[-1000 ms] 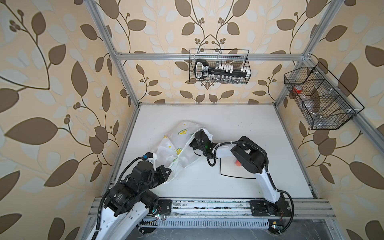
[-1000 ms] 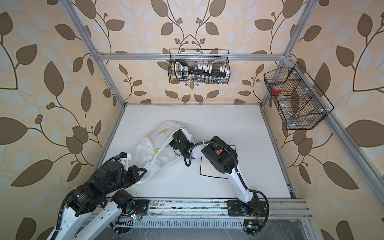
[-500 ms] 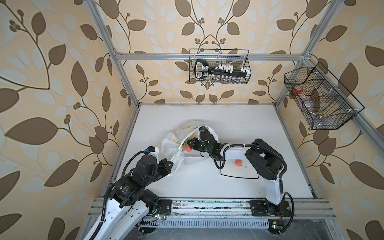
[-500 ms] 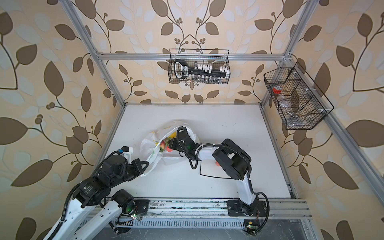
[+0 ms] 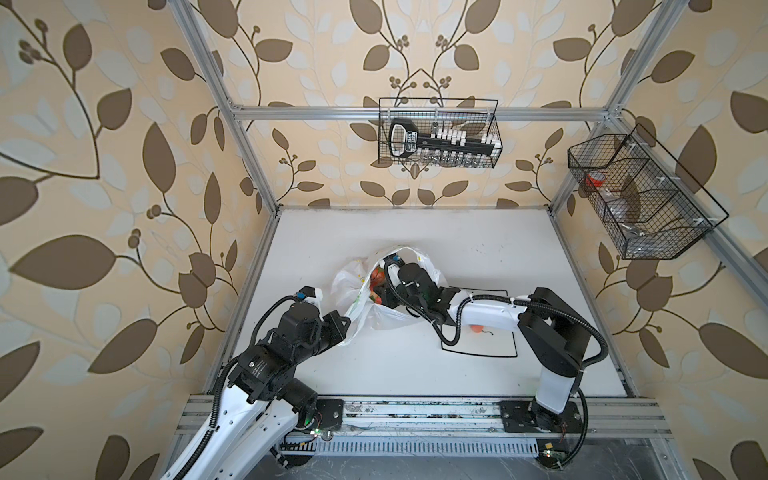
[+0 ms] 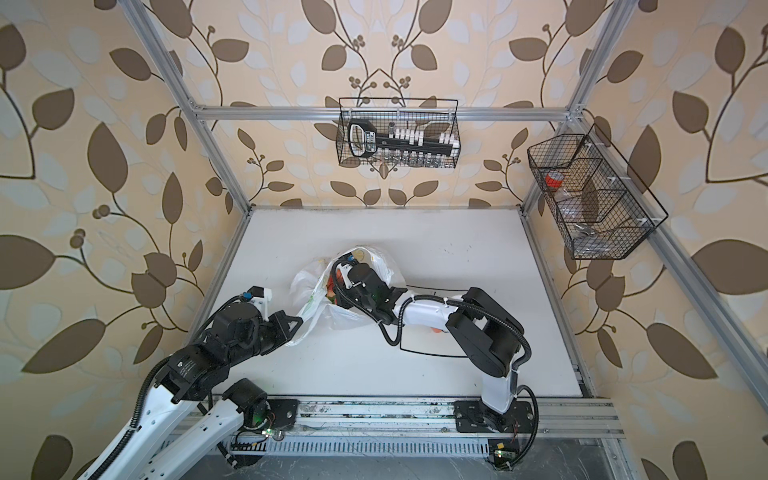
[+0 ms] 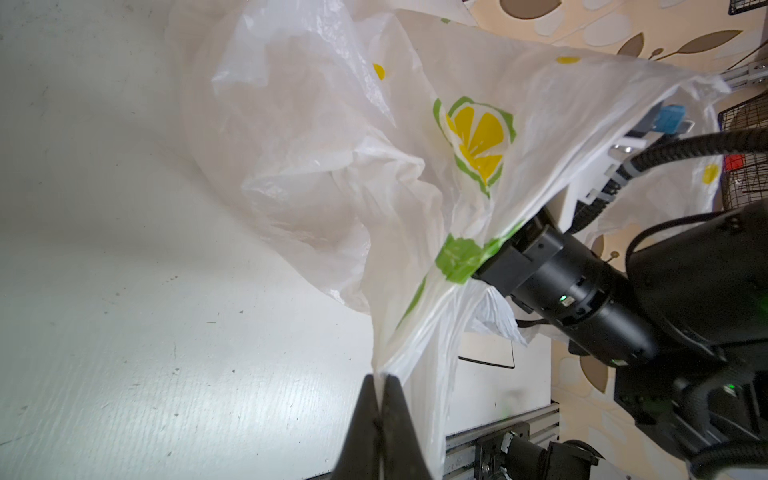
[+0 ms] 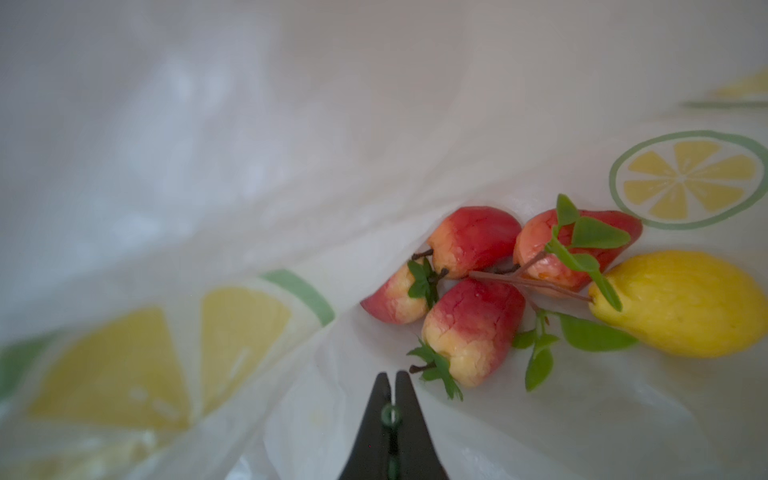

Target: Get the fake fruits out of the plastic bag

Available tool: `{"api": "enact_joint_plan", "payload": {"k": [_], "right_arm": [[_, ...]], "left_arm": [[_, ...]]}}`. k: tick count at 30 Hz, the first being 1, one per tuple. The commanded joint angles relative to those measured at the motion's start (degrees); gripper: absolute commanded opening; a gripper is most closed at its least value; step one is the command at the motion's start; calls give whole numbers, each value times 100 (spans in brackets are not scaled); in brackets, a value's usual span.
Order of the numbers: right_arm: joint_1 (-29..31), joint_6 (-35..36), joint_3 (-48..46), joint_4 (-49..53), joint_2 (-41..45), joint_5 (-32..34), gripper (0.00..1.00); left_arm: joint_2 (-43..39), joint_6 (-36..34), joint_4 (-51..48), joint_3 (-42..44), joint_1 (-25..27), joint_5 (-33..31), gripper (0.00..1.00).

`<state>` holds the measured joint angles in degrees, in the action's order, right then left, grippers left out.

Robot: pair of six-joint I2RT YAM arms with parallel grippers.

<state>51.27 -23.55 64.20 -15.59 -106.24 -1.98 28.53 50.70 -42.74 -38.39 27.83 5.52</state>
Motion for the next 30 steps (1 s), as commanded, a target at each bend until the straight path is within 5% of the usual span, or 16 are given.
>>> {"api": "enact_joint_plan", "payload": {"k": [1, 14, 23, 30], "right_arm": [[40, 927, 4, 247, 150, 125, 6], [182, 2609, -770, -843, 1247, -922, 7], [182, 2177, -1152, -2003, 1905, -1255, 6], [182, 1415, -1220, -1739, 2618, -1446, 6]], "left_arm": [[-99, -130, 119, -183, 55, -109, 0], [-146, -16, -120, -91, 55, -264, 0], [-287, 2, -193, 25, 55, -169, 0], [-296, 9, -161, 21, 55, -150, 0]]}}
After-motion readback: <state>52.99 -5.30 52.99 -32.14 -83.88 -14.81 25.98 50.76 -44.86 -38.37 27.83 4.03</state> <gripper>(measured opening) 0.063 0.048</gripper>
